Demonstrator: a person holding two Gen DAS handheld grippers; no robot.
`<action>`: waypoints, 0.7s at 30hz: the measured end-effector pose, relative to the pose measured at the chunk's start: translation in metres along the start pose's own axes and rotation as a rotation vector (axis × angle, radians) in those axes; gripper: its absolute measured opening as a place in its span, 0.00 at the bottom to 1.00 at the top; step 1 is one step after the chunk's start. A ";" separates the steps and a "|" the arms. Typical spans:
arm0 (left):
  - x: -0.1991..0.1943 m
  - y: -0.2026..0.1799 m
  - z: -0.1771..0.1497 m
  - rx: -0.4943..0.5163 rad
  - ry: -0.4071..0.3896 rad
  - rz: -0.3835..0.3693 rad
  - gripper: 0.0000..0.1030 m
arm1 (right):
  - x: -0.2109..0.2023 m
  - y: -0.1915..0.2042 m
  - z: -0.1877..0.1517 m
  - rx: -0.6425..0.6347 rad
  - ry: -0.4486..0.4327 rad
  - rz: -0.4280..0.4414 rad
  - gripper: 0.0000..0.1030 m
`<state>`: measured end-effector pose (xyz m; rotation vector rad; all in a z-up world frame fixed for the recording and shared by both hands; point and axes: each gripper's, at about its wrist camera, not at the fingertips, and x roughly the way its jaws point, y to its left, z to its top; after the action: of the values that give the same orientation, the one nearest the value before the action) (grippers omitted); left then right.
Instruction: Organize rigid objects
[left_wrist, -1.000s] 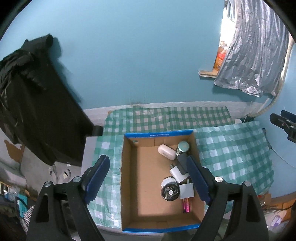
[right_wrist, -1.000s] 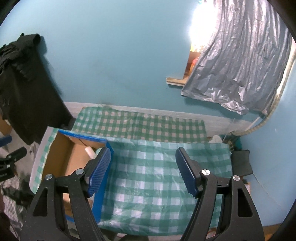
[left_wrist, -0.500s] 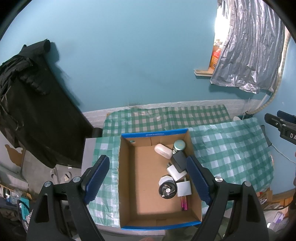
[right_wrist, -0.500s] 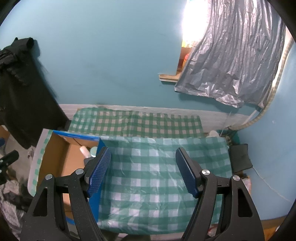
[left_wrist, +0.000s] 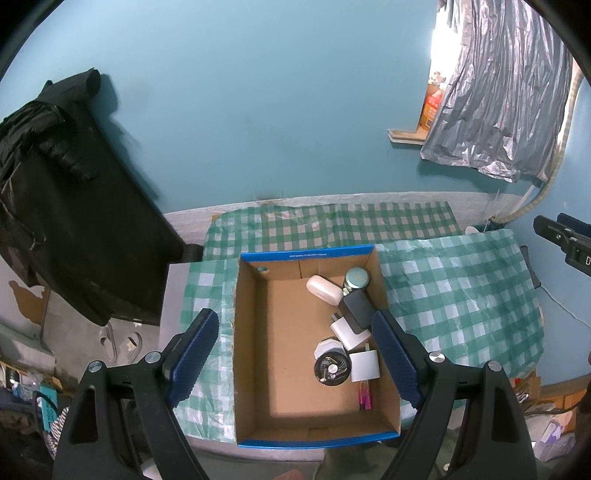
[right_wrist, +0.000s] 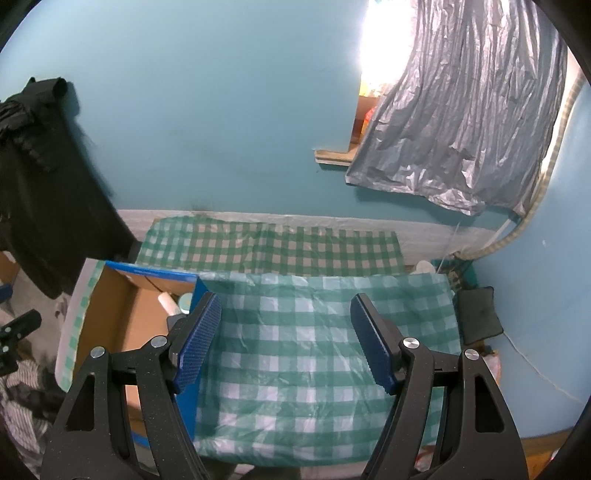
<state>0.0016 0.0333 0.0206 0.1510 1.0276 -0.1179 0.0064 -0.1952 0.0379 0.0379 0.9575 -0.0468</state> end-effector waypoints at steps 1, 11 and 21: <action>0.000 0.000 0.000 -0.001 0.000 -0.002 0.84 | -0.001 0.000 0.000 -0.001 -0.005 -0.002 0.70; -0.001 -0.002 0.003 0.008 0.001 0.008 0.84 | -0.006 -0.002 0.009 -0.017 -0.017 -0.006 0.70; 0.001 -0.003 0.007 0.005 0.003 0.021 0.84 | 0.000 -0.004 0.011 -0.023 -0.005 0.005 0.70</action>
<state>0.0072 0.0295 0.0229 0.1671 1.0288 -0.1011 0.0153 -0.1997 0.0447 0.0185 0.9528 -0.0310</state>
